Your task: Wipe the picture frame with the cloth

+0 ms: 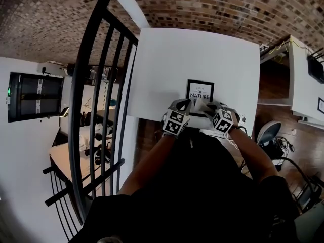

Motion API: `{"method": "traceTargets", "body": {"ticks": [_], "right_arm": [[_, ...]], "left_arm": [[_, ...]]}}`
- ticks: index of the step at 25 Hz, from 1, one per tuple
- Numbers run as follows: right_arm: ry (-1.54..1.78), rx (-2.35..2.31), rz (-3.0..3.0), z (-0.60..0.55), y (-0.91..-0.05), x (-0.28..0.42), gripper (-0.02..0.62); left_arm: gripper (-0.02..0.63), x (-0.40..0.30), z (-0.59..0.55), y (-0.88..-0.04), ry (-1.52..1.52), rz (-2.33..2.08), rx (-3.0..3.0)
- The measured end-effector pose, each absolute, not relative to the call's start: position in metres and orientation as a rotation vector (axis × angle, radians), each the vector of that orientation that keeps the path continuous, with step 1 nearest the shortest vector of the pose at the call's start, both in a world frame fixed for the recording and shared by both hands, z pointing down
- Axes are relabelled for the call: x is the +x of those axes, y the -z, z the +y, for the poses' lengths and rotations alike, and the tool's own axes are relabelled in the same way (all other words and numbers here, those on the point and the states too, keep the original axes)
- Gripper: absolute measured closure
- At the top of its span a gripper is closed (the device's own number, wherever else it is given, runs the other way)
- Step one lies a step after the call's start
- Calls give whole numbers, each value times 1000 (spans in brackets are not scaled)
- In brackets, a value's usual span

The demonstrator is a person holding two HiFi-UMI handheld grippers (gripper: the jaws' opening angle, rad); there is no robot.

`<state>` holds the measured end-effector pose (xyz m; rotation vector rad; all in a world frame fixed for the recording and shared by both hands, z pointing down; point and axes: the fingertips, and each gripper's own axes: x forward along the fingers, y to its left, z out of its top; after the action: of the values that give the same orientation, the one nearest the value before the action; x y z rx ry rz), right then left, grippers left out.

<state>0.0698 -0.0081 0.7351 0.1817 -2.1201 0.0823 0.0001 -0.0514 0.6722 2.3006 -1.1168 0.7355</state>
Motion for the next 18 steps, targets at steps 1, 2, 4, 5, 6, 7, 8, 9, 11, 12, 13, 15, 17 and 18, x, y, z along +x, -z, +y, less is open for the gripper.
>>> {"method": "traceTargets", "body": {"ticks": [1, 2, 4, 5, 6, 7, 8, 9, 11, 12, 13, 15, 17, 18], "right_arm": [[-67, 213, -2113, -22, -734, 74, 483], [-53, 239, -2104, -36, -733, 78, 483], [-31, 286, -2080, -64, -732, 87, 483], [-23, 311, -2066, -77, -732, 92, 483], [-20, 337, -2047, -90, -733, 98, 483], [-19, 365, -2027, -102, -734, 104, 483], [-22, 388, -2007, -113, -736, 110, 483], [-27, 402, -1991, -120, -740, 113, 483], [-37, 395, -1975, -124, -746, 114, 483], [-40, 381, -1974, -121, -749, 114, 483], [-42, 365, -1975, -115, -752, 114, 483], [-46, 326, -1978, -98, -756, 113, 482], [-56, 286, -1982, -75, -759, 110, 477], [-65, 268, -1988, -63, -760, 107, 477]], "left_arm": [[604, 1, -51, -672, -744, -1117, 2311], [605, 1, -50, -671, -753, -1116, 2318], [606, 2, -46, -670, -769, -1111, 2324], [604, 3, -43, -669, -776, -1106, 2326], [604, 5, -42, -669, -781, -1102, 2328], [604, 6, -40, -669, -784, -1099, 2330], [604, 7, -38, -669, -787, -1097, 2330], [604, 7, -36, -669, -790, -1099, 2329], [604, 4, -31, -670, -797, -1106, 2322], [604, 4, -29, -671, -799, -1107, 2319], [604, 4, -28, -671, -799, -1107, 2317], [606, 4, -27, -673, -797, -1104, 2315], [604, 2, -28, -675, -794, -1106, 2312], [604, 0, -27, -676, -793, -1108, 2309]]}}
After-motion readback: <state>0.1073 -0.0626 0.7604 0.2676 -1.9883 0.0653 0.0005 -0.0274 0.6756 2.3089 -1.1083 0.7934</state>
